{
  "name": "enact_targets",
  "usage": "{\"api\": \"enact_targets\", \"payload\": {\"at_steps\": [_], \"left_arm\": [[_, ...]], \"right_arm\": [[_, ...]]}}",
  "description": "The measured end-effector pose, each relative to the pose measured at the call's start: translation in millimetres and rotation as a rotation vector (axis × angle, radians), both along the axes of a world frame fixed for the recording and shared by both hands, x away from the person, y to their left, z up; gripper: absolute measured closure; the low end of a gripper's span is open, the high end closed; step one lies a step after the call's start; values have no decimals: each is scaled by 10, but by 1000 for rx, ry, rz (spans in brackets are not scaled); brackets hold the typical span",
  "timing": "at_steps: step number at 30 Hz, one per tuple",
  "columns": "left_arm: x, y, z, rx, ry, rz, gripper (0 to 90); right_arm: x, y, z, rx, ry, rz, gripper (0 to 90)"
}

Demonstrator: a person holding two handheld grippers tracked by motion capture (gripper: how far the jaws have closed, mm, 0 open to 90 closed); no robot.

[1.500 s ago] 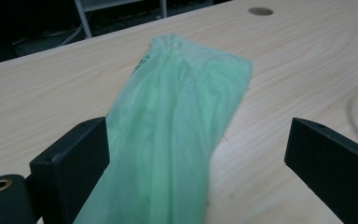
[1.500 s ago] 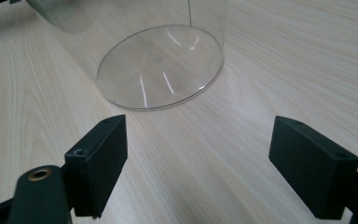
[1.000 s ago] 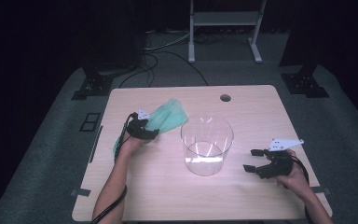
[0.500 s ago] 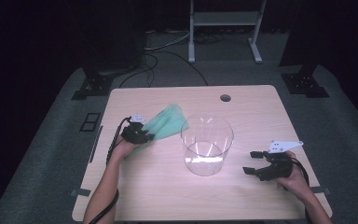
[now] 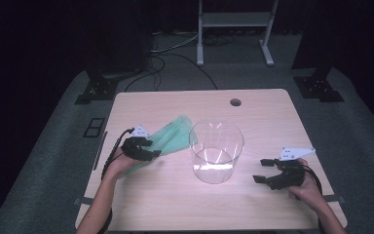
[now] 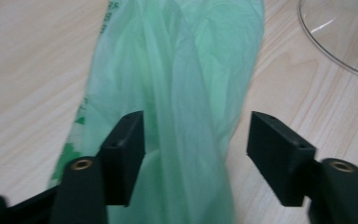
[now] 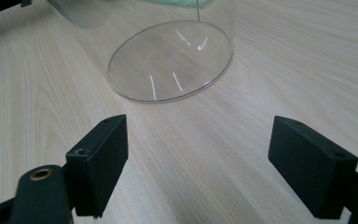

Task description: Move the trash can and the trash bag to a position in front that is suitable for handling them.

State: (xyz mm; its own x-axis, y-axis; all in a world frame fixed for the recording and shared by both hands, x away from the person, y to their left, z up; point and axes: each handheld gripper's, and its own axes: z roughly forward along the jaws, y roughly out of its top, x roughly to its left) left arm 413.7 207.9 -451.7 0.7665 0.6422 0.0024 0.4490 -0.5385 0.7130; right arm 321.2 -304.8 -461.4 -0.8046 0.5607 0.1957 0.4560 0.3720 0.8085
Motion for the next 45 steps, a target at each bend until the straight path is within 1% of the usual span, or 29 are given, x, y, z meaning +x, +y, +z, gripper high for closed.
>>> {"api": "enact_targets", "payload": {"at_steps": [2,3,5,6,8,11,13,14,16,18,20,21,22,24,27,29,32,34,36,37,38,39,41,42,43,45], "left_arm": [[7,39,29,23,-17,3,256],[14,73,42,25,-21,0,248],[26,120,48,16,-24,1,196],[36,144,51,27,-24,-6,190],[59,167,45,35,-19,-11,190],[112,183,12,46,-1,-28,192],[156,188,-24,50,15,-25,213],[179,189,-40,45,20,-20,216],[214,182,-67,35,37,-20,257],[236,151,-97,59,51,-33,301],[247,120,-125,68,70,-49,341],[251,113,-126,65,66,-54,354],[257,106,-121,54,72,-60,390],[261,85,-115,52,75,-75,467],[250,49,-100,71,70,-95,573],[229,34,-98,79,64,-108,667],[198,22,-101,79,55,-106,749],[160,18,-113,77,33,-114,791],[132,22,-129,65,17,-117,815],[121,22,-135,61,11,-122,845],[112,18,-135,67,6,-129,860],[105,3,-125,86,0,-128,885],[98,-44,-98,127,-2,-127,895],[102,-57,-77,131,10,-128,896],[110,-65,-46,117,16,-126,897],[123,-67,22,94,14,-118,898]], "right_arm": [[5,0,-8,-2,-1,2,192],[4,2,-8,-2,0,3,192],[2,9,-9,-1,1,6,193],[2,14,-10,-1,3,7,193],[6,23,-18,-3,10,10,193],[12,39,-32,-8,13,16,193],[10,45,-33,-7,14,19,193],[9,45,-33,-7,15,20,193],[8,44,-36,-8,19,20,194],[9,41,-41,-10,21,22,194],[10,41,-45,-10,22,22,194],[10,41,-47,-10,25,23,194],[11,41,-50,-10,25,25,194],[11,45,-55,-12,27,25,194],[8,54,-59,-19,26,30,195],[2,63,-62,-23,28,31,195],[-4,66,-62,-26,27,31,195],[-5,68,-61,-26,26,31,195],[-7,71,-58,-24,24,32,195],[-8,73,-56,-25,23,32,195],[-9,75,-55,-24,22,32,195],[-9,77,-53,-24,22,31,195],[-5,82,-54,-22,23,32,195],[-4,83,-54,-22,23,32,195],[-3,82,-54,-21,23,31,195],[-2,75,-53,-20,23,30,195]]}}
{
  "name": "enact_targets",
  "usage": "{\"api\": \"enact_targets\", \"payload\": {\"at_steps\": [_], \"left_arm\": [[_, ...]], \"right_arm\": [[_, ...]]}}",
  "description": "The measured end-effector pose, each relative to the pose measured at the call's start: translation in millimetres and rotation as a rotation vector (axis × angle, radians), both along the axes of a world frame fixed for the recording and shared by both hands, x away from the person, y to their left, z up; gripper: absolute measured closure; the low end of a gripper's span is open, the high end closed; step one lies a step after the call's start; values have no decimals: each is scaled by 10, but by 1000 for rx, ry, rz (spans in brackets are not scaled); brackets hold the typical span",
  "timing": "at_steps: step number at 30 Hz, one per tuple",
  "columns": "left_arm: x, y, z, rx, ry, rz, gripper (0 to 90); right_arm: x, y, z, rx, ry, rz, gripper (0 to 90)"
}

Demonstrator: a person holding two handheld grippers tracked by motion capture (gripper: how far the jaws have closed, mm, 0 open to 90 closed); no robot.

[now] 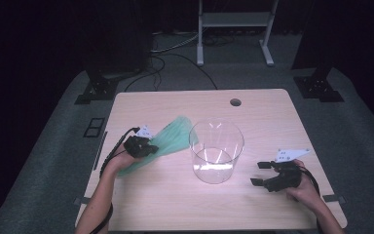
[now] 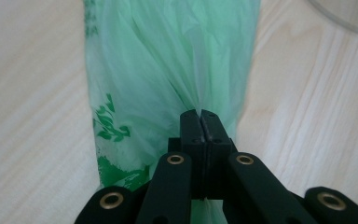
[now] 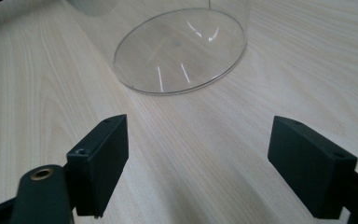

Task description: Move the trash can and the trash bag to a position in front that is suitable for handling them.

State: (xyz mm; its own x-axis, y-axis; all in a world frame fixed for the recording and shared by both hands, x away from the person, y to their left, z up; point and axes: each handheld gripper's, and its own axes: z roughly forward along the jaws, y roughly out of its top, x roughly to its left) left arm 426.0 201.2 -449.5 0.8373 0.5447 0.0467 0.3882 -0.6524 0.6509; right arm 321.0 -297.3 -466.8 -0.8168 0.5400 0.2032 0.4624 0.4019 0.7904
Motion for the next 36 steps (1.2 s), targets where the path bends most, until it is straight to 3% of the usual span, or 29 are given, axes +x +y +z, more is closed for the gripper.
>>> {"api": "enact_targets", "payload": {"at_steps": [5,6,11,15,16,23,25,26,28,32,36], "left_arm": [[13,3,295,-97,-16,18,898],[13,3,295,-97,-16,18,898],[4,-33,706,-153,-67,18,898],[7,-74,1014,-184,-108,17,898],[7,-74,1014,-184,-108,17,898],[-21,-210,1586,-209,-185,-6,898],[-55,-303,1798,-231,-215,-29,897],[-55,-303,1798,-231,-215,-29,897],[-95,-427,1978,-236,-241,-60,897],[-124,-577,2115,-247,-255,-93,897],[-147,-852,2282,-250,-273,-152,897]], "right_arm": [[-12,-25,15,7,-1,-7,195],[-12,-25,15,7,-1,-7,195],[-13,-43,30,17,-6,-11,195],[-10,-47,30,18,-7,-12,195],[-10,-47,30,18,-7,-12,195],[3,-65,23,21,-5,-17,195],[7,-75,20,24,-4,-18,195],[7,-75,20,24,-4,-18,195],[17,-101,16,25,0,-25,195],[23,-130,12,36,3,-34,196],[27,-149,12,45,3,-39,196]]}}
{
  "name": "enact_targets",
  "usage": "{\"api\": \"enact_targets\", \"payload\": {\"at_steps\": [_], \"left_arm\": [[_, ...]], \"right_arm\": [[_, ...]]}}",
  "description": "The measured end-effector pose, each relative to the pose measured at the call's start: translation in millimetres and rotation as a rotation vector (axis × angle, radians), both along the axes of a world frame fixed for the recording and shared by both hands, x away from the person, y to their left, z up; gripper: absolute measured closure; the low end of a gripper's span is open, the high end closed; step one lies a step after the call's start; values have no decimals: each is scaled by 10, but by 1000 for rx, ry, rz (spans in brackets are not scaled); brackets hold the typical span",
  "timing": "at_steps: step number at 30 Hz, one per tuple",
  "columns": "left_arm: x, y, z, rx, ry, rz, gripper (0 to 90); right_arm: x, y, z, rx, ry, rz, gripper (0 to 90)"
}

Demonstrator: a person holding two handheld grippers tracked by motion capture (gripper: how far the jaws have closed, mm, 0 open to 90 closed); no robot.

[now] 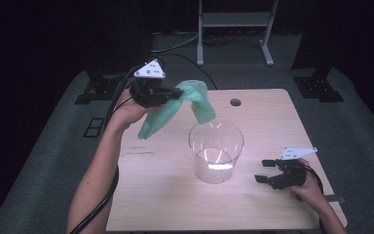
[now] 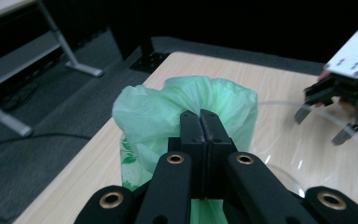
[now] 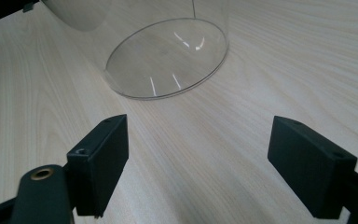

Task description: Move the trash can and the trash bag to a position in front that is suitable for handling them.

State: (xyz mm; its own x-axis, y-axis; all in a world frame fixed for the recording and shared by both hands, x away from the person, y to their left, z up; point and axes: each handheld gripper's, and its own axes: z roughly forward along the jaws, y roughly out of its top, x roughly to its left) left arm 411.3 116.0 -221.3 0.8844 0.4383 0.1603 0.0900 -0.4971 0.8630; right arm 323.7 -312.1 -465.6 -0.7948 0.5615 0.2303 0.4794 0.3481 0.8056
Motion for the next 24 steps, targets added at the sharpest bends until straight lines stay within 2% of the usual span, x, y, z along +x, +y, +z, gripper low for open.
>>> {"api": "enact_targets", "payload": {"at_steps": [2,3,5,6,7,8,9,10,11,13,16,17,19,24], "left_arm": [[-3,-54,30,-2,-3,-13,897],[-14,-162,85,-8,-14,-37,897],[-26,-272,132,-18,-19,-61,896],[-26,-272,132,-18,-19,-61,896],[-40,-383,167,-30,-26,-85,896],[-40,-383,167,-30,-26,-85,896],[-53,-491,185,-40,-26,-113,896],[-53,-491,185,-40,-26,-113,896],[-63,-599,184,-42,-32,-134,896],[-72,-698,169,-47,-28,-156,896],[-72,-787,146,-46,-23,-179,896],[-76,-878,109,-28,-15,-203,896],[-82,-961,68,-5,-9,-216,896],[-76,-1105,-13,21,5,-240,896]], "right_arm": [[-1,-8,0,4,0,-3,196],[0,-11,-2,6,1,-4,196],[3,-21,-3,6,3,-5,196],[7,-28,-6,6,3,-5,196],[9,-36,-5,7,4,-8,196],[10,-45,-4,11,8,-12,196],[12,-55,-4,14,5,-15,196],[12,-55,-4,14,5,-15,196],[11,-78,0,21,6,-21,196],[13,-98,2,27,4,-26,196],[17,-117,0,34,4,-30,196],[19,-121,-1,33,3,-30,196],[20,-126,0,36,6,-34,196],[26,-129,-2,36,5,-34,196]]}}
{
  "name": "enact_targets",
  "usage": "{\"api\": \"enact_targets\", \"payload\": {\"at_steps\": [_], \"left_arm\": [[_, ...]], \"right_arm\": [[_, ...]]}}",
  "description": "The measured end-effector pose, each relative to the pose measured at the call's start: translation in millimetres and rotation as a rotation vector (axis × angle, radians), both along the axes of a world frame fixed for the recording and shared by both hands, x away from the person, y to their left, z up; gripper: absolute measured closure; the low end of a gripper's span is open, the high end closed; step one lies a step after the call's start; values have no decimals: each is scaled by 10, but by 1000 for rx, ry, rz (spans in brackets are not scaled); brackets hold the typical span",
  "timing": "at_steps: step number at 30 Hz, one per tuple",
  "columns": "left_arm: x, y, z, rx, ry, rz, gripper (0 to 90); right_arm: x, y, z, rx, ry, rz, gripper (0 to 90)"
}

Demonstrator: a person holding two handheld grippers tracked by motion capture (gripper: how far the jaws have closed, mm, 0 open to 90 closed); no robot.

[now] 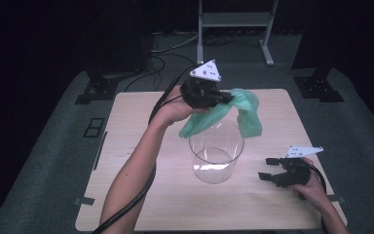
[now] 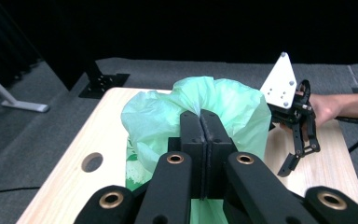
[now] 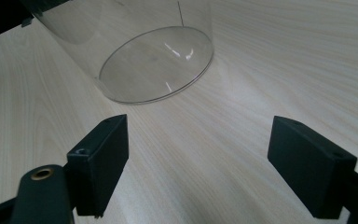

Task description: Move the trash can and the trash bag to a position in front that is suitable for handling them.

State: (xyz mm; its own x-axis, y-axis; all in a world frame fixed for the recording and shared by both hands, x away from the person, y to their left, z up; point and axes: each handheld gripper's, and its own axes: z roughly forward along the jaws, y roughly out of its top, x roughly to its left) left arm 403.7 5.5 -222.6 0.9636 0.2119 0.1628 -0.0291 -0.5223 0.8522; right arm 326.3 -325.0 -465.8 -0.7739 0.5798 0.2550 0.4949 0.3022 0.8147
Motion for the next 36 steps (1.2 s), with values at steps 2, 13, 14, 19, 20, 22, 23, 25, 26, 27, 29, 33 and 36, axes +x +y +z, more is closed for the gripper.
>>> {"api": "enact_targets", "payload": {"at_steps": [2,13,14,19,20,22,23,25,26,27,29,33,36], "left_arm": [[7,-66,-45,14,6,-13,895],[22,-316,-244,7,30,-60,894],[20,-326,-265,5,32,-64,893],[19,-344,-401,6,50,-71,886],[19,-344,-401,6,50,-71,884],[21,-330,-465,4,60,-70,878],[24,-310,-534,7,67,-67,870],[26,-285,-608,9,77,-66,858],[27,-273,-647,12,84,-65,843],[30,-261,-685,18,86,-64,827],[36,-229,-750,20,93,-63,785],[36,-173,-811,19,96,-56,640],[28,-107,-830,25,96,-51,568]], "right_arm": [[-4,-4,6,5,-2,0,196],[-3,-30,14,14,-7,-3,196],[-3,-30,14,15,-7,-4,196],[-8,-35,22,15,-11,-5,196],[-9,-37,23,17,-12,-7,196],[-9,-39,24,18,-12,-7,197],[-6,-41,23,16,-12,-7,196],[-5,-41,21,14,-10,-7,197],[-4,-39,20,15,-10,-7,197],[-3,-39,20,13,-11,-6,196],[-4,-38,25,15,-11,-7,196],[0,-48,25,22,-12,-9,196],[6,-51,21,21,-10,-12,196]]}}
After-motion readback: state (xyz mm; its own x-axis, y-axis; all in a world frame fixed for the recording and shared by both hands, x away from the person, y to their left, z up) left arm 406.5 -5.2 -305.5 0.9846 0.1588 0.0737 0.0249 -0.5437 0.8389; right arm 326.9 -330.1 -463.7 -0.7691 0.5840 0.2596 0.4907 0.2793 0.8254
